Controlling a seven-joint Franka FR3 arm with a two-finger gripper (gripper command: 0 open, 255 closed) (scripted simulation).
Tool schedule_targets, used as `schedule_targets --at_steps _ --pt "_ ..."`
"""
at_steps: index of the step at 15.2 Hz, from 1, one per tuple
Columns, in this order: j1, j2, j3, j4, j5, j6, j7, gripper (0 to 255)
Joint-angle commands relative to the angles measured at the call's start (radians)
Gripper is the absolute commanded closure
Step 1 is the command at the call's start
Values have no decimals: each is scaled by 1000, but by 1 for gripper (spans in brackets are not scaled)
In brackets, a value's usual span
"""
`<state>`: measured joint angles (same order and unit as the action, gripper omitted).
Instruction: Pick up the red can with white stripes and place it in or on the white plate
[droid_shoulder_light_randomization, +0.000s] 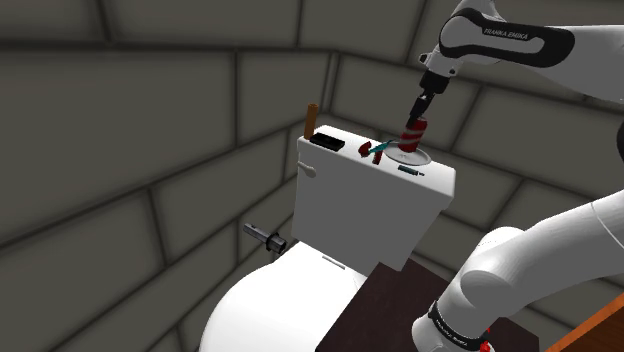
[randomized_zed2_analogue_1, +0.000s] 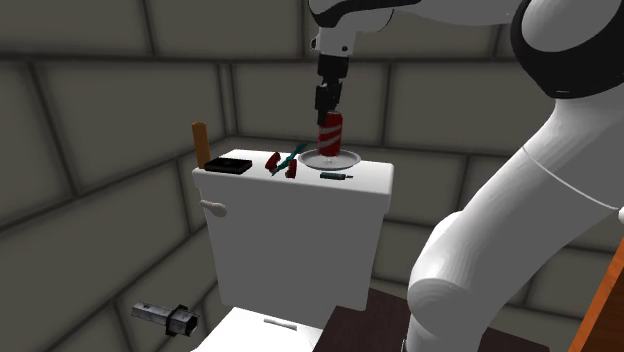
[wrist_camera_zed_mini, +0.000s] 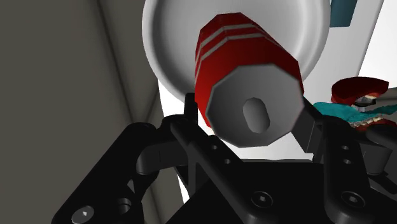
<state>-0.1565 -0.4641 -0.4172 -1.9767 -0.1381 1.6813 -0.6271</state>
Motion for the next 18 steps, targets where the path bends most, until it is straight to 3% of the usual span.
schedule_targets --at_steps 1,10,11,16,18 --pt "-3 -12 0 -38 -5 28 2 255" --pt "-4 -14 -1 -49 -6 36 3 255" --pt "-4 -14 -1 -49 -6 36 3 0" --pt "-4 -14 -1 -49 -6 36 3 0" --pt "-1 -6 4 25 -1 -31 -1 0"
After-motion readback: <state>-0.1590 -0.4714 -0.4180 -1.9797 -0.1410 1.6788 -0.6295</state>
